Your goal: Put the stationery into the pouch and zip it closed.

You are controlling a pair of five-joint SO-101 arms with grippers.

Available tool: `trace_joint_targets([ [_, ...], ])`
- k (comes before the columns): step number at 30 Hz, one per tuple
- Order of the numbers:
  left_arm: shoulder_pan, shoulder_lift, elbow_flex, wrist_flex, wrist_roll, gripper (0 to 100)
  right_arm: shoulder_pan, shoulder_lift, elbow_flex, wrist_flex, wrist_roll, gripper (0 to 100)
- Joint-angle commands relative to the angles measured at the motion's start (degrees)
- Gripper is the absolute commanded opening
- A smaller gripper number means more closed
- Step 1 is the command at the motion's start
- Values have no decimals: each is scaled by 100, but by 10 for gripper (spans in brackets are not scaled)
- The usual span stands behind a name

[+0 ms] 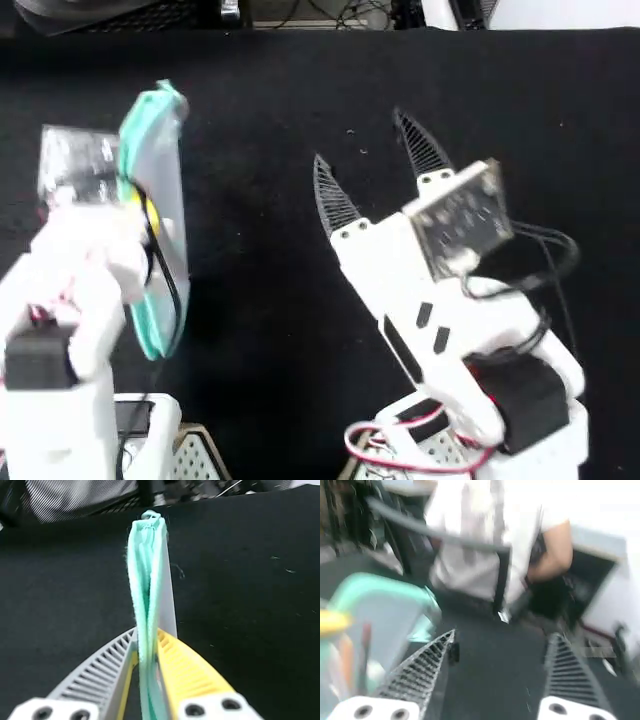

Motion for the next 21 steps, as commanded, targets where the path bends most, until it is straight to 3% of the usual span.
trace_joint_targets([
  [1,-295,1099,-1411,-273,-193,29,747,-66,145,26,0,31],
  [8,154,3921,-2211,-360,-202,29,1881,-66,1780,-325,0,33],
  [16,1824,6110,-2387,-598,-193,34,2699,-66,3512,-1073,70,35],
  [21,2105,6259,-3468,360,-193,216,2699,-66,4066,-1213,862,35],
])
